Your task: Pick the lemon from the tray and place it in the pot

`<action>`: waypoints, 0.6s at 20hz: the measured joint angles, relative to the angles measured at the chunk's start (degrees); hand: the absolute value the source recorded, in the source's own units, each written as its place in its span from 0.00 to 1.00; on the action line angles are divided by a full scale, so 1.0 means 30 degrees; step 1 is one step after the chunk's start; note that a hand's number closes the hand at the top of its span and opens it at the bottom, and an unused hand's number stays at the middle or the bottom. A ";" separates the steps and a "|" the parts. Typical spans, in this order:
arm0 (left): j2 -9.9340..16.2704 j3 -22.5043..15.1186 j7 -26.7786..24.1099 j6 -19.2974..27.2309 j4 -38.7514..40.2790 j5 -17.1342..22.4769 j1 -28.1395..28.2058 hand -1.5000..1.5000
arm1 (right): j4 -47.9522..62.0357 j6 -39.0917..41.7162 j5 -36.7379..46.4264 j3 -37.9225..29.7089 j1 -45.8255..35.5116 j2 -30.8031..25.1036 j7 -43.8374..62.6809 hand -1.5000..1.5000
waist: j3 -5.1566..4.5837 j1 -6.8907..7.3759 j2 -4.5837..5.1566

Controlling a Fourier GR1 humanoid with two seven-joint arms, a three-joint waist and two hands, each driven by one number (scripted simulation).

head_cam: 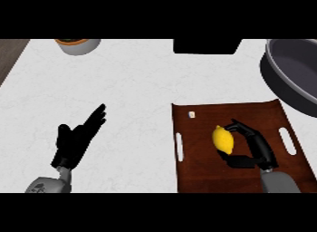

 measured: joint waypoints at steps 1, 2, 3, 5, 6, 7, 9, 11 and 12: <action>0.0064 0.0068 0.0036 -0.0051 -0.0124 0.0072 0.0059 0.50 | 0.0165 0.0581 -0.0480 -0.0537 0.0115 -0.0606 -0.0674 1.00 | 0.0073 0.0052 0.0010; 0.0051 0.0125 0.0021 -0.0034 -0.0140 0.0122 0.0129 0.50 | 0.0372 0.1253 -0.1037 -0.1163 0.0268 -0.1330 -0.1262 1.00 | 0.0155 0.0042 0.0053; 0.0113 0.0235 0.0012 -0.0012 -0.0115 0.0144 0.0148 0.50 | 0.0642 0.1805 -0.1664 -0.1951 0.0365 -0.2137 -0.1541 1.00 | 0.0243 -0.0047 0.0128; 0.0163 0.0353 -0.0073 0.0062 -0.0057 0.0131 0.0269 0.50 | 0.1446 0.2658 -0.2787 -0.3724 0.0801 -0.4116 -0.1785 1.00 | 0.0362 -0.0416 0.0319; 0.0155 0.0401 -0.0023 0.0103 -0.0109 0.0160 0.0244 0.50 | 0.1912 0.3199 -0.3390 -0.4579 0.1000 -0.5050 -0.1913 1.00 | 0.0413 -0.0553 0.0376; 0.0170 0.0426 -0.0027 0.0101 -0.0123 0.0176 0.0294 0.50 | 0.2456 0.3600 -0.3967 -0.5446 0.1123 -0.5903 -0.2080 1.00 | 0.0457 -0.0583 0.0433; 0.0154 0.0408 -0.0138 0.0059 -0.0159 0.0177 0.0311 0.50 | 0.3732 0.4154 -0.4684 -0.6850 0.1308 -0.7462 -0.2701 1.00 | 0.0522 -0.0457 0.0535; 0.0116 0.0301 -0.0157 -0.0063 -0.0115 0.0177 0.0327 0.50 | 0.4988 0.4549 -0.5031 -0.7901 0.1414 -0.8887 -0.3541 1.00 | 0.0558 -0.0292 0.0595; 0.0147 0.0324 -0.0126 -0.0143 -0.0048 0.0209 0.0224 0.50 | 0.5668 0.4733 -0.5076 -0.8268 0.1379 -0.9512 -0.3969 1.00 | 0.0570 -0.0190 0.0623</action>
